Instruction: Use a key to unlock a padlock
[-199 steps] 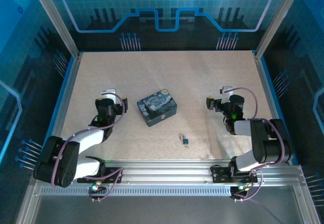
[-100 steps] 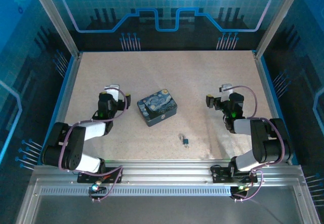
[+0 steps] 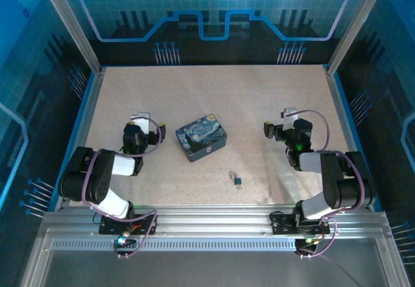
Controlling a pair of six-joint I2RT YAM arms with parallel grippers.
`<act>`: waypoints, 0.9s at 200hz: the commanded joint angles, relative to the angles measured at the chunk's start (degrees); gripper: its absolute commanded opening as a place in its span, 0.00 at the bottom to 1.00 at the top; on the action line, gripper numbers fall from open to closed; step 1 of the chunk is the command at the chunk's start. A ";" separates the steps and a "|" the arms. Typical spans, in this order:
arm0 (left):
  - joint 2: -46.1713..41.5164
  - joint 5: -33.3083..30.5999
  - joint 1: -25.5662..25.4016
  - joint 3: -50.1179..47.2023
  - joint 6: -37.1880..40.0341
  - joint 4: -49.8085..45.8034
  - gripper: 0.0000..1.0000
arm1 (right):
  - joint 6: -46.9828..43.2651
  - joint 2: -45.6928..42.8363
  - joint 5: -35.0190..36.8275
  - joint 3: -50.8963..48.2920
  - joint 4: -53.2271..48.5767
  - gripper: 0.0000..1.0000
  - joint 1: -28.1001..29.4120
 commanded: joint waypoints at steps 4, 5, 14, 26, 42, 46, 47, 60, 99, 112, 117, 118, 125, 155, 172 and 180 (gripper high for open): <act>-0.01 -0.88 1.73 2.29 -3.46 0.15 0.99 | -1.42 0.61 0.94 1.30 0.15 1.00 1.00; -0.09 -0.86 1.86 2.32 -3.57 -0.06 0.99 | -1.45 0.61 1.10 1.37 0.07 1.00 1.11; 0.12 -0.93 2.17 2.20 -3.87 0.82 0.99 | -1.87 0.70 2.25 1.53 0.02 1.00 1.78; -0.08 -1.01 2.18 2.26 -3.95 0.29 0.99 | -1.89 0.71 2.30 1.54 -0.02 1.00 1.89; 0.04 -0.98 2.17 2.20 -3.86 0.47 0.99 | -1.90 0.71 2.29 1.54 -0.03 1.00 1.84; 0.06 -1.00 2.17 2.20 -3.79 0.68 0.99 | -1.91 0.71 2.21 1.54 -0.05 1.00 1.84; 0.07 -1.01 2.17 2.19 -3.78 0.68 0.99 | -1.87 0.71 2.21 1.54 -0.08 1.00 1.84; 0.00 -0.98 2.17 2.27 -3.79 0.67 0.99 | -1.99 0.71 2.30 1.54 -0.02 1.00 1.84; 0.00 -0.96 2.17 2.26 -3.77 0.57 0.99 | -1.86 0.71 2.30 1.54 -0.05 1.00 1.92; 0.00 -0.96 2.17 2.26 -3.77 0.58 0.99 | -1.90 0.71 2.30 1.54 -0.03 1.00 1.87; 0.01 -0.96 2.17 2.26 -3.78 0.54 0.99 | -1.91 0.75 2.30 1.54 -0.02 1.00 1.86; 0.05 -0.95 2.17 2.22 -3.78 0.48 0.99 | -1.96 0.73 2.26 1.54 -0.02 1.00 1.85; 0.00 -0.93 2.17 2.26 -3.77 0.57 0.99 | -1.93 0.71 2.30 1.55 -0.09 1.00 1.84; 0.00 -0.94 2.17 2.27 -3.77 0.56 0.99 | -1.97 0.71 2.38 1.54 -0.02 1.00 1.93; 0.01 -0.96 2.17 2.26 -3.77 0.60 0.99 | -2.00 0.71 2.39 1.54 -0.05 1.00 1.97; 0.04 -0.93 2.17 2.27 -3.83 0.63 0.99 | -1.92 0.71 2.39 1.54 -0.11 1.00 1.98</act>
